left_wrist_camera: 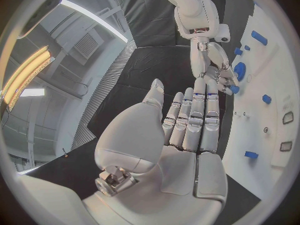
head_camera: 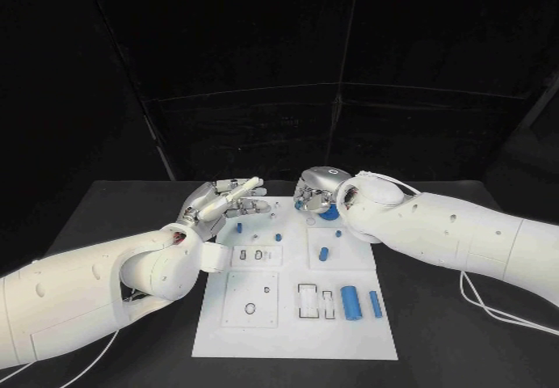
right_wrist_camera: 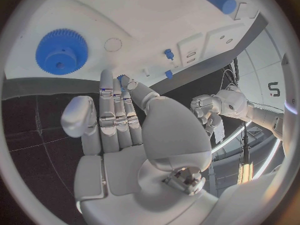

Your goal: Assemble the parts on the task board

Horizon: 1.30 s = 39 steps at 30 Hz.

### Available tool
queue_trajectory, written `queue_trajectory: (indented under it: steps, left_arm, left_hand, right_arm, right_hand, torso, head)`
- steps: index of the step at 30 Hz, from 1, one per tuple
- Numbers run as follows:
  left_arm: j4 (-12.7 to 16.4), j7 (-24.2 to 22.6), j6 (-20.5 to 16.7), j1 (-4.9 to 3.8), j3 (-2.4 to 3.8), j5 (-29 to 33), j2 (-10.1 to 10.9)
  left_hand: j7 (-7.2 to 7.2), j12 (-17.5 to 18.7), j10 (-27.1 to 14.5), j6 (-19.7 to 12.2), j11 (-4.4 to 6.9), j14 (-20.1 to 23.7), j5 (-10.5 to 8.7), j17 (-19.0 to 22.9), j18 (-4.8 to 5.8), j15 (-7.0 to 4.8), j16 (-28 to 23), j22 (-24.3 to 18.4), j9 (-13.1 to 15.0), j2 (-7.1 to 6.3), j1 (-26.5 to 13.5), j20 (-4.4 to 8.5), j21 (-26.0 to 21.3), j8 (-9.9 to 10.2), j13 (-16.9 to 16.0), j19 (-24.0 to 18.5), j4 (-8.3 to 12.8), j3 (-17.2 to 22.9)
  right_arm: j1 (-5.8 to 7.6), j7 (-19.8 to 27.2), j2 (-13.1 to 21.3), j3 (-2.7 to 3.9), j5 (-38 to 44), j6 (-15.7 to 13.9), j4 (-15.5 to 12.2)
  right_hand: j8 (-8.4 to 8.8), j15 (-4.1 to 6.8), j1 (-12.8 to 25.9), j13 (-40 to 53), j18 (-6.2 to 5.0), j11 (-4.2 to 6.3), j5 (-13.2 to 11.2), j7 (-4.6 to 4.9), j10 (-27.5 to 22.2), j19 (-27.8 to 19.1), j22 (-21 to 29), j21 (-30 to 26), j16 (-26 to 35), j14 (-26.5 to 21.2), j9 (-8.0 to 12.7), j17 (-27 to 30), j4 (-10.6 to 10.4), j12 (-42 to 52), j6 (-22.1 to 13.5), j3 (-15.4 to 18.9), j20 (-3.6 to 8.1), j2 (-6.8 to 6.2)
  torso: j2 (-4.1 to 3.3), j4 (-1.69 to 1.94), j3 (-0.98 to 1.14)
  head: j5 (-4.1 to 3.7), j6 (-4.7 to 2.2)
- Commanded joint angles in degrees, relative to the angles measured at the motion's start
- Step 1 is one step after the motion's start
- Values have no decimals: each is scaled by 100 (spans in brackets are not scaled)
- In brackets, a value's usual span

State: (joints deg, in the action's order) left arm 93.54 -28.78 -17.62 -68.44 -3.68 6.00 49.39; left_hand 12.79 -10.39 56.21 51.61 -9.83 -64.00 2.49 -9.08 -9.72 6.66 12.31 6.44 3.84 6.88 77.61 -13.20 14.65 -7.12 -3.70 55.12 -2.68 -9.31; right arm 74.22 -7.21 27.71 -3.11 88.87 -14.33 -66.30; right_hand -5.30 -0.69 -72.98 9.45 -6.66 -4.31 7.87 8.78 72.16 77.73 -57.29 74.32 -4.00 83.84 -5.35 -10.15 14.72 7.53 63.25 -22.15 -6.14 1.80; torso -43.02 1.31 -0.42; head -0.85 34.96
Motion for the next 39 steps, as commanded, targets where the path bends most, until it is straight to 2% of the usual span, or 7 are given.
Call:
queue_trajectory:
  steps: [1,5,14,16,18,29,39]
  left_arm:
    - [-26,-33,78,-13,5,-27,-18]
    - [-39,-38,75,-49,5,-27,-21]
    - [-58,-51,64,-116,5,-27,-34]
    - [-50,-54,61,-131,5,-27,-29]
    - [-40,-56,59,-149,5,-27,-23]
    - [-11,-61,50,-203,5,-27,-3]
    - [-16,-61,49,-215,5,-27,2]
  left_hand:
    - [51,34,39,23,-18,-15,26,-9,-73,22,-38,-8,-8,25,19,6,-29,31,6,50,40,-5]
    - [51,34,39,23,-18,-15,26,-9,-73,22,-38,-8,-8,25,19,6,-29,31,6,50,40,-5]
    - [50,41,44,26,-18,-18,26,-13,-73,22,-45,-11,-7,29,28,6,-33,35,5,54,50,0]
    - [49,43,46,27,-17,-19,26,-14,-73,22,-47,-13,-7,30,31,6,-35,37,5,55,54,1]
    - [49,43,46,27,-17,-19,26,-14,-73,22,-47,-13,-7,30,31,6,-35,37,5,55,54,1]
    - [48,48,49,30,-16,-21,26,-16,-73,22,-52,-15,-7,32,37,6,-38,39,5,58,61,4]
    - [48,48,49,30,-16,-21,26,-16,-73,22,-52,-15,-7,32,37,6,-38,39,5,58,61,4]
  right_arm:
    - [18,-41,-170,5,-38,-254,209]
    - [35,-21,-379,6,-58,-238,432]
    - [53,27,-766,7,-69,-176,800]
    - [56,21,-807,7,-61,-166,836]
    - [61,14,-843,7,-51,-155,867]
    - [77,-39,-924,7,9,63,942]
    - [78,-103,-887,6,101,161,887]
  right_hand:
    - [27,17,1,10,65,-7,-19,6,-19,9,-8,24,10,18,5,-6,-31,-17,-31,-9,-23,-54]
    - [34,17,-1,14,66,-9,-22,9,-26,11,-16,29,10,18,5,-8,-33,-20,-39,-19,-23,-62]
    - [44,16,-3,20,68,-14,-23,14,-39,11,-26,37,11,18,6,-10,-39,-26,-49,-35,-24,-70]
    - [44,16,-3,20,68,-14,-23,14,-39,11,-26,37,11,18,6,-10,-39,-26,-49,-35,-24,-70]
    - [51,13,2,25,67,-18,-26,18,-48,9,-26,38,10,18,6,-12,-47,-30,-57,-43,-26,-77]
    - [58,11,8,30,68,-21,-31,22,-55,6,-26,40,10,19,5,-14,-56,-34,-63,-49,-28,-87]
    - [60,9,13,33,68,-22,-33,23,-57,4,-26,41,10,19,5,-15,-62,-34,-64,-51,-30,-94]
  torso:
    - [-7,30,-5]
    - [-38,64,-18]
    - [-84,102,-42]
    - [-101,123,-50]
    - [-104,116,-50]
    - [-161,143,-72]
    - [-153,138,-68]
  head:
    - [-19,-26]
    - [-26,-73]
    - [-43,-69]
    - [-54,-78]
    - [-38,-81]
    - [-53,-70]
    - [-43,-52]
